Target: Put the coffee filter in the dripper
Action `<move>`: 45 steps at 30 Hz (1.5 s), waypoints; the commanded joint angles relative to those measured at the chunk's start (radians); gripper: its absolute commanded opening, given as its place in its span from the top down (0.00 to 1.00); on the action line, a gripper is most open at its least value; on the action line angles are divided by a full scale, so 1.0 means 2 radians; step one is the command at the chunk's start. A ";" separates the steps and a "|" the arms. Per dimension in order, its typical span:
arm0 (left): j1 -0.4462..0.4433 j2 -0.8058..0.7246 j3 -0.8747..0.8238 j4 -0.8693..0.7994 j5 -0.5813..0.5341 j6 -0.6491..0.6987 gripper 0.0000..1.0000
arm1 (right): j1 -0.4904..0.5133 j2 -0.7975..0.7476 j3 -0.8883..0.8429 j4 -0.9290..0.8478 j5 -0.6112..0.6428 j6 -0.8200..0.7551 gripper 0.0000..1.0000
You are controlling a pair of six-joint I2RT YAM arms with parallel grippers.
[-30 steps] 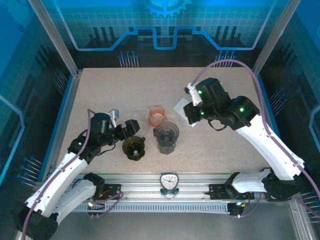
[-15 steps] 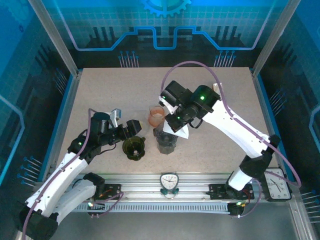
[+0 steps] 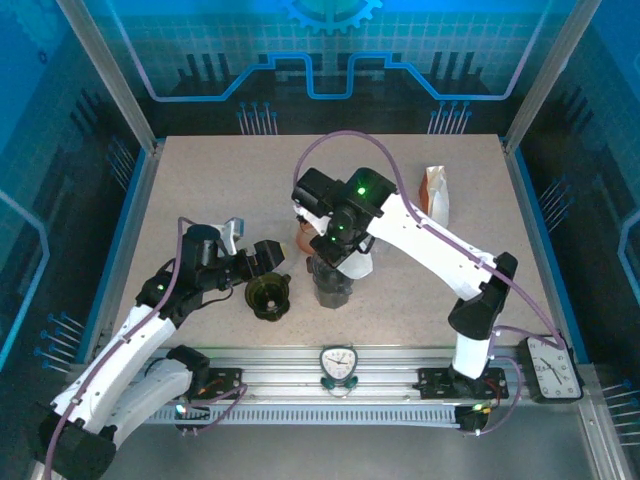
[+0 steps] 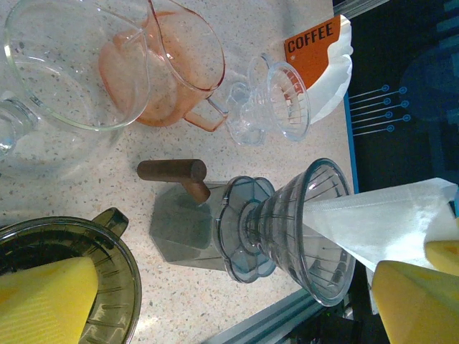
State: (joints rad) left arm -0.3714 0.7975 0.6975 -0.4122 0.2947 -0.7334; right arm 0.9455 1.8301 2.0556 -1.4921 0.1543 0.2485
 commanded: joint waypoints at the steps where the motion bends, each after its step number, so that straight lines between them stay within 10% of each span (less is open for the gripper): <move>1: -0.004 0.002 -0.009 0.016 0.016 -0.002 0.01 | 0.009 0.013 0.006 -0.003 -0.014 -0.008 0.95; 19: -0.004 0.001 -0.006 0.016 0.024 -0.007 0.01 | 0.007 -0.006 -0.097 0.092 -0.034 0.011 0.90; 30: -0.016 0.004 0.005 0.026 0.031 -0.012 0.01 | 0.007 -0.092 -0.158 0.161 -0.033 0.027 0.52; 38: -0.086 0.057 0.055 0.018 -0.009 0.010 0.10 | 0.002 -0.209 -0.273 0.256 0.004 0.068 0.35; 45: -0.149 0.113 0.105 -0.024 -0.074 0.047 0.24 | -0.026 -0.284 -0.371 0.324 0.069 0.092 0.38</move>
State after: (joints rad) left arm -0.6415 1.0050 0.8639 -0.4023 0.2226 -0.6960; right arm 0.9165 1.2850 1.3479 -0.9314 0.2131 0.4004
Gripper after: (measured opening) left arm 0.772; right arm 0.628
